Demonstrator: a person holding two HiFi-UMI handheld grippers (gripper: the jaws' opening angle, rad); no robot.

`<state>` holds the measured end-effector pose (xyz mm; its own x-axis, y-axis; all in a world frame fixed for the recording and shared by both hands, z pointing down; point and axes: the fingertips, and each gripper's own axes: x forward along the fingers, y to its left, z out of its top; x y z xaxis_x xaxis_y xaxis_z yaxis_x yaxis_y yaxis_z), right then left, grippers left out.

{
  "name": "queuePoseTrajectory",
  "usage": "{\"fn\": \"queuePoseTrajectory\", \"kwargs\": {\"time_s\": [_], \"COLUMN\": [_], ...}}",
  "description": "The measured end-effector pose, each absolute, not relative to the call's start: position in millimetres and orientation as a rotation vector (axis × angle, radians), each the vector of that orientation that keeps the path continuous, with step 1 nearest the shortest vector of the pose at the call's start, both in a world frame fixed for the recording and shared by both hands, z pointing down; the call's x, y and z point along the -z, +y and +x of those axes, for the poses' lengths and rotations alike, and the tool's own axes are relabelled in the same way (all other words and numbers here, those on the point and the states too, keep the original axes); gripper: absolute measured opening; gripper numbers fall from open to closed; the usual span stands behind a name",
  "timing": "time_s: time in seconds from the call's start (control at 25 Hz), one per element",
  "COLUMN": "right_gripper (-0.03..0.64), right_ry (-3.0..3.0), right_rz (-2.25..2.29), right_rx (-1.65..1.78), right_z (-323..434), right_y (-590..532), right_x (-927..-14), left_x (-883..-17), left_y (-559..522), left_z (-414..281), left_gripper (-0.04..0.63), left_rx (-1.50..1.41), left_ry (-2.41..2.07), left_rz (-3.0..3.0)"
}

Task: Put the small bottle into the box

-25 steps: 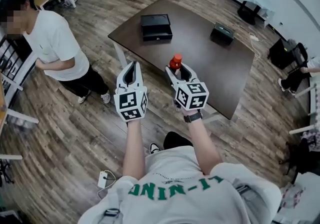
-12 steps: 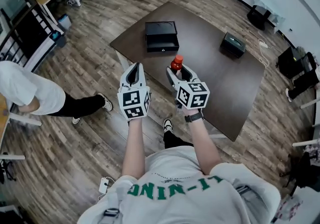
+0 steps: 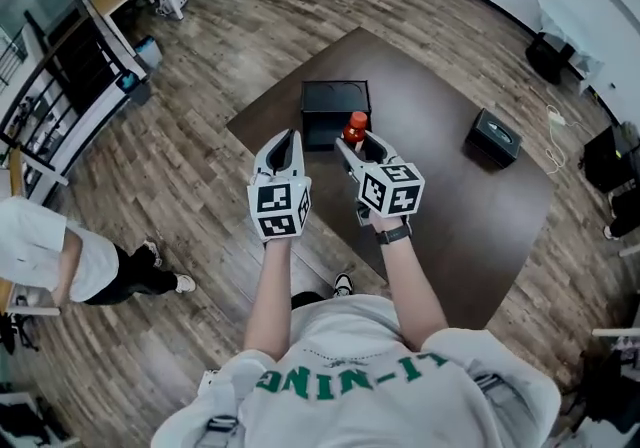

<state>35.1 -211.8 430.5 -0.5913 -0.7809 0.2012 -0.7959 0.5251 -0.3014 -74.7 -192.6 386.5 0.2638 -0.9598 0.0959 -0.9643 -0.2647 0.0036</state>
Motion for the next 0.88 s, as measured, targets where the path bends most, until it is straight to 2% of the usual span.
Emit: {"fn": "queuePoseTrajectory", "kwargs": {"time_s": [0.48, 0.88], "right_gripper": [0.227, 0.227], "right_ry": [-2.558, -2.416], "right_rz": [1.265, 1.048], "right_rx": [-0.600, -0.602], "right_z": [34.4, 4.1], "right_y": [-341.9, -391.8], "right_x": [-511.3, -596.5], "left_x": [-459.9, -513.0], "left_y": [-329.6, -400.1], "left_z": [-72.7, -89.9], "left_gripper": [0.014, 0.014], "left_rx": [-0.164, -0.201], "left_ry": [-1.737, -1.616], "left_rz": [2.405, 2.364]}}
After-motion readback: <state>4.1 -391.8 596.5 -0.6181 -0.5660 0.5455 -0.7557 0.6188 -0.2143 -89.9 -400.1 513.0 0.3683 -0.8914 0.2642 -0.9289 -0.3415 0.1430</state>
